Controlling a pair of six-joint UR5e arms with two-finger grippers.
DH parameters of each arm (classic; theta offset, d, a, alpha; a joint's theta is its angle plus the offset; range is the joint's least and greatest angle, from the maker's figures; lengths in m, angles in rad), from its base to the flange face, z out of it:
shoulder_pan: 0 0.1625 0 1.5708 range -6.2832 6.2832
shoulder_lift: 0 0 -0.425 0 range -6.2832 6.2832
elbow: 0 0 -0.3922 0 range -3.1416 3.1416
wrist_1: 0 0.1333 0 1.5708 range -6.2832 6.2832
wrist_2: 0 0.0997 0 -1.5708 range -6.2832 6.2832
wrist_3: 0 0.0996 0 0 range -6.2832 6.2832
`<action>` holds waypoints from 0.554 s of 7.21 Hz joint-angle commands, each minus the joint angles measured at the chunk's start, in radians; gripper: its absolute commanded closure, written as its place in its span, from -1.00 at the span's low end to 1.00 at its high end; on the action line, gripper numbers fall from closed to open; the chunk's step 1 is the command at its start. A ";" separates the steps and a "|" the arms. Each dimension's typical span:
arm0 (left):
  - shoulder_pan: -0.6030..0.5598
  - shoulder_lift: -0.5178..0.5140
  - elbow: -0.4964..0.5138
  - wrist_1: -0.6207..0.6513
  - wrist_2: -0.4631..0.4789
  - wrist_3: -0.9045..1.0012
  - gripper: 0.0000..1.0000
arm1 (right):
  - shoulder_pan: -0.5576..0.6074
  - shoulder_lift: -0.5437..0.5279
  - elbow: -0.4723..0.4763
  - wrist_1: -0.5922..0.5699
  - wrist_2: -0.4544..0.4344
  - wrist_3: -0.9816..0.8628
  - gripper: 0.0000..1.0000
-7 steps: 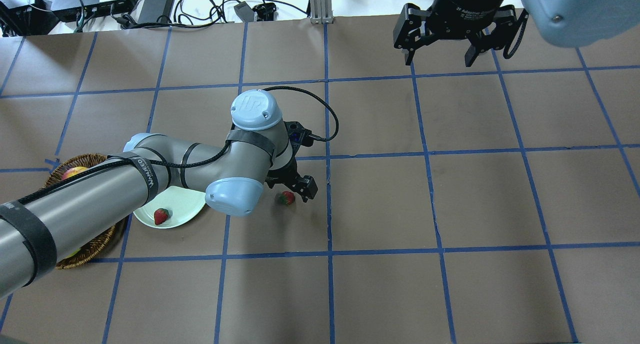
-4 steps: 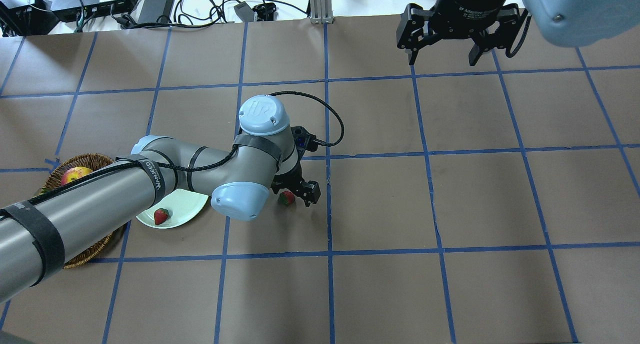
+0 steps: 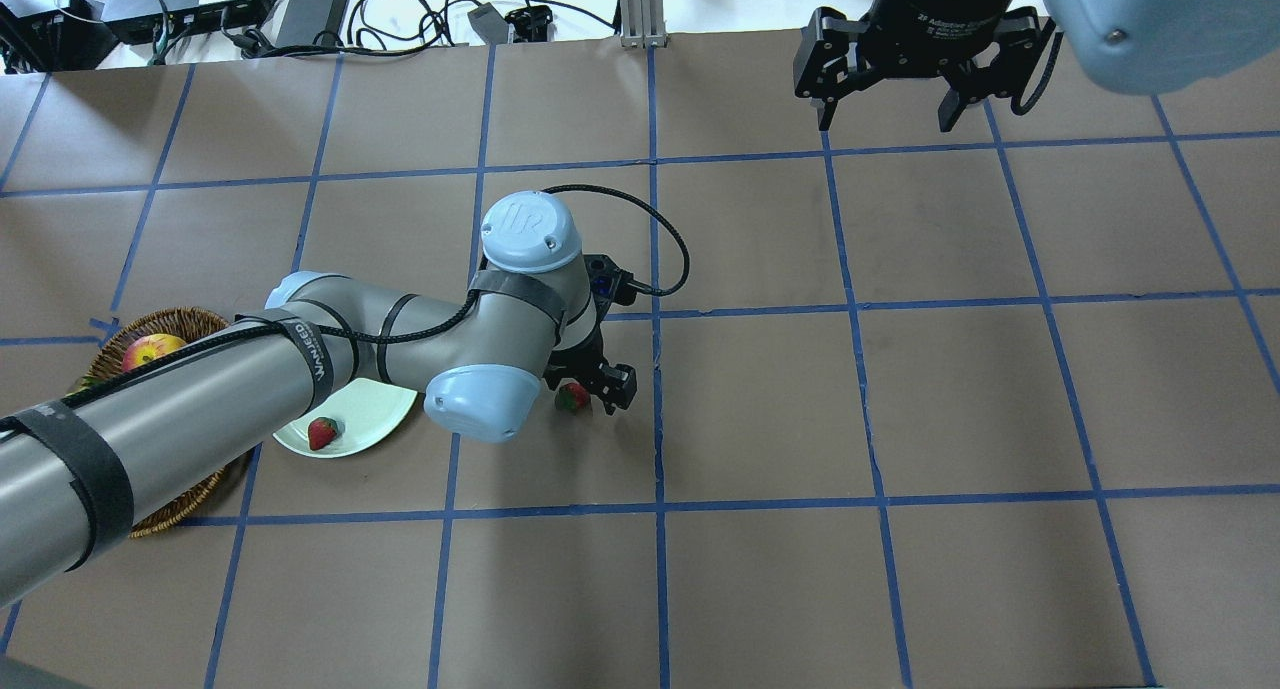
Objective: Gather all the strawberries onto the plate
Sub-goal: 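Lower the left gripper and close it on the last strawberry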
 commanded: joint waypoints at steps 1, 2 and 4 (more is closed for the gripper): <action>0.001 -0.002 -0.003 -0.001 0.009 0.004 -0.46 | 0.001 0.001 0.000 0.000 0.000 0.000 -1.00; 0.001 0.000 -0.009 -0.001 0.024 0.002 -0.42 | 0.001 0.001 0.000 0.000 0.000 0.000 -1.00; 0.001 0.001 -0.009 -0.001 0.024 0.002 0.07 | 0.001 0.001 0.000 0.000 0.000 0.000 -1.00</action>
